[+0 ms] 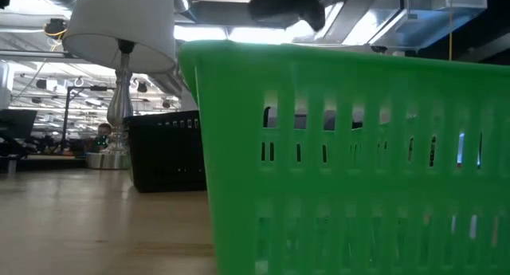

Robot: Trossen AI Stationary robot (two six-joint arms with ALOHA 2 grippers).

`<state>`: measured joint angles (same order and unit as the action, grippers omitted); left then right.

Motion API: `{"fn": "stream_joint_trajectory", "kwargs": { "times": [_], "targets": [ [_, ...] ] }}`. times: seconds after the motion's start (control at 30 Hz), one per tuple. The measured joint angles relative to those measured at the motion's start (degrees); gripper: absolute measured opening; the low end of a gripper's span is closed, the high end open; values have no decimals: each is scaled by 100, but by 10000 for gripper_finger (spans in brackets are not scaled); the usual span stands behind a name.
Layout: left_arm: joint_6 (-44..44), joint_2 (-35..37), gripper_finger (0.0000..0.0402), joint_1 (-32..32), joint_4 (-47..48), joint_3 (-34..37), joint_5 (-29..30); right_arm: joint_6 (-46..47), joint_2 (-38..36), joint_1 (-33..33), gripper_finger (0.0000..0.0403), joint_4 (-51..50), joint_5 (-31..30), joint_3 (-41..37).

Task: Stack baskets by color
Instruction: Stack the bottom black basket on top of the top black basket

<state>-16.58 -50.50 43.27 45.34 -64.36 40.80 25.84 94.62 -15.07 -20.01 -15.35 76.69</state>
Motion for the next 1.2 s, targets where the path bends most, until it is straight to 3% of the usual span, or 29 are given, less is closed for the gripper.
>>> {"fn": "stream_joint_trajectory", "kwargs": {
  "times": [0.27,0.5,0.87,1.2],
  "targets": [
    [-198,-4,66,2,-8,0,-153,-931,-525,-379,48,-9,172,0],
    [-546,-4,66,2,-6,0,-153,-2063,-526,-466,48,-342,1633,0],
    [-557,-4,66,2,-2,0,-153,-2456,-510,-580,4,-571,1857,0],
    [-555,-4,66,2,-2,0,-151,-1861,-510,-593,70,-579,2165,-3]
  ]
}}
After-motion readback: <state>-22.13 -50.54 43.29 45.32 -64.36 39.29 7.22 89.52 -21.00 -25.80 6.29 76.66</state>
